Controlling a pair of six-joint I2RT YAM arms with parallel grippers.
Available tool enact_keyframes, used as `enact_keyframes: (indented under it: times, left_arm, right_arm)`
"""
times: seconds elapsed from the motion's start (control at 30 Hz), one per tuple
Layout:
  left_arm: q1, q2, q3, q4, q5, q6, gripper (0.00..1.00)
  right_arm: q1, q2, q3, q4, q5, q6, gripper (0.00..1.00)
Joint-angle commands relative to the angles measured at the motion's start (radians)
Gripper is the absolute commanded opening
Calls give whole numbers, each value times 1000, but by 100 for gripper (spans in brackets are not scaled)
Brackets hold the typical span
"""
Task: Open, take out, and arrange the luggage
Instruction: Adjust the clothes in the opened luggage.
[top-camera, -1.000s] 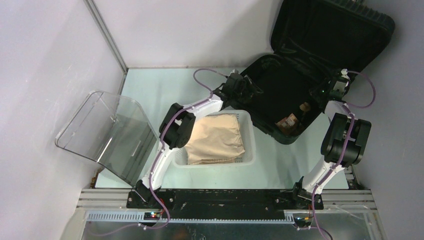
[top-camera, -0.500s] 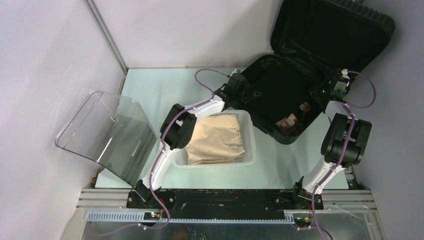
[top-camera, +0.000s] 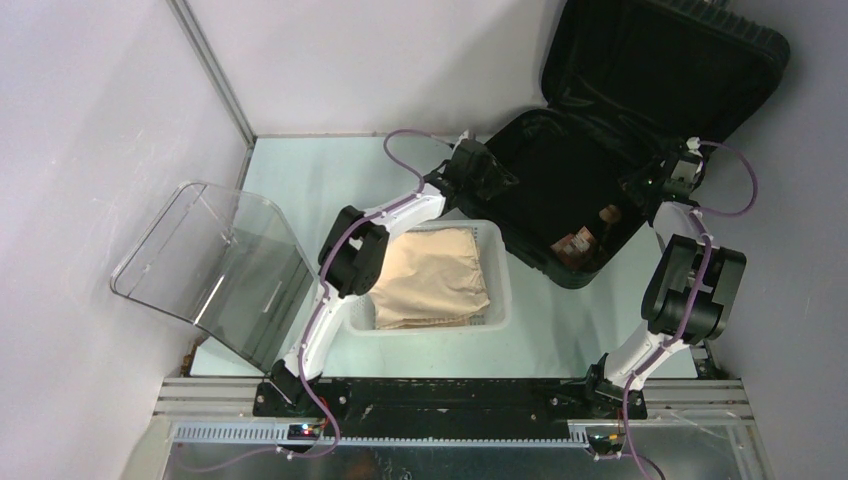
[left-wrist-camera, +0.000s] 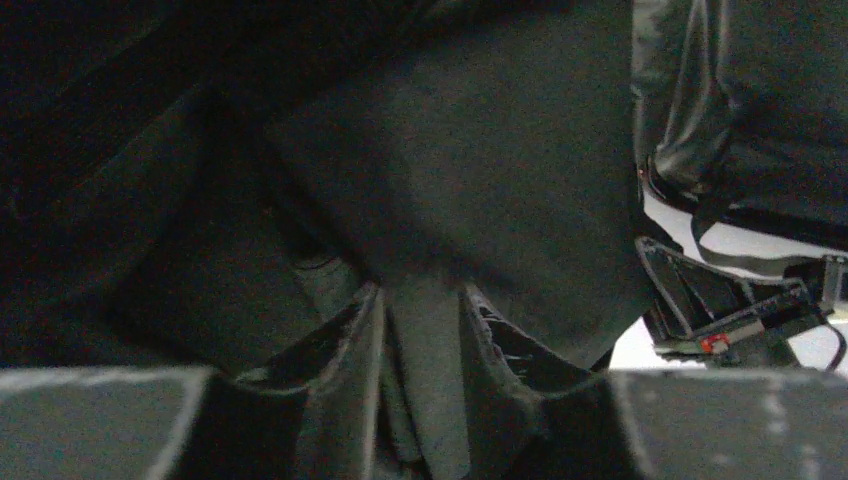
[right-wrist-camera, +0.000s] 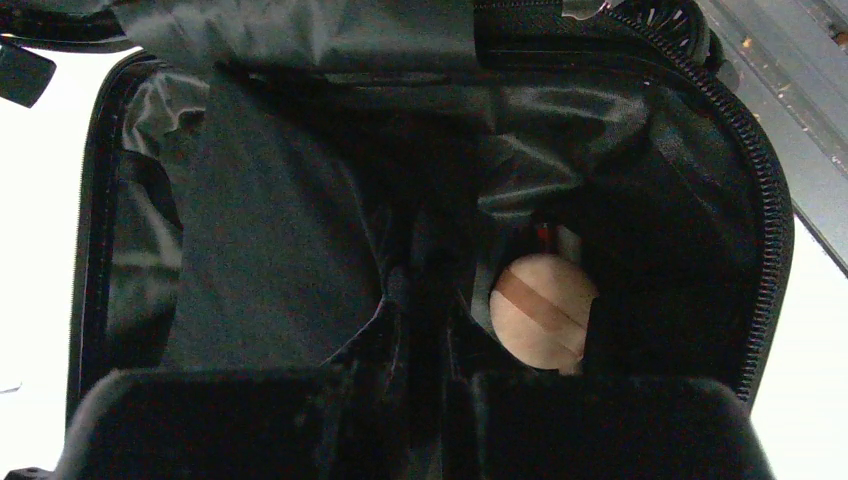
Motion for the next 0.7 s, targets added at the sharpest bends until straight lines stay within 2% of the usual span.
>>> enact_keyframes:
  times: [0.0, 0.03, 0.17, 0.5, 0.67]
  left_arm:
    - [6, -35, -21, -38, -65, -18, 50]
    - [7, -35, -27, -40, -74, -19, 57]
    - [6, -9, 21, -109, -96, -3, 67]
    - [-1, 90, 121, -94, -95, -91, 70]
    - [-9, 114, 124, -76, -95, -115, 69]
  right_arm:
    - [-15, -38, 2, 12, 8, 3, 3]
    - [-15, -36, 2, 12, 8, 2, 3]
    - [-17, -31, 2, 17, 7, 0, 3]
    - [-24, -18, 2, 40, 0, 7, 2]
    - [-29, -15, 1, 49, -9, 11, 2]
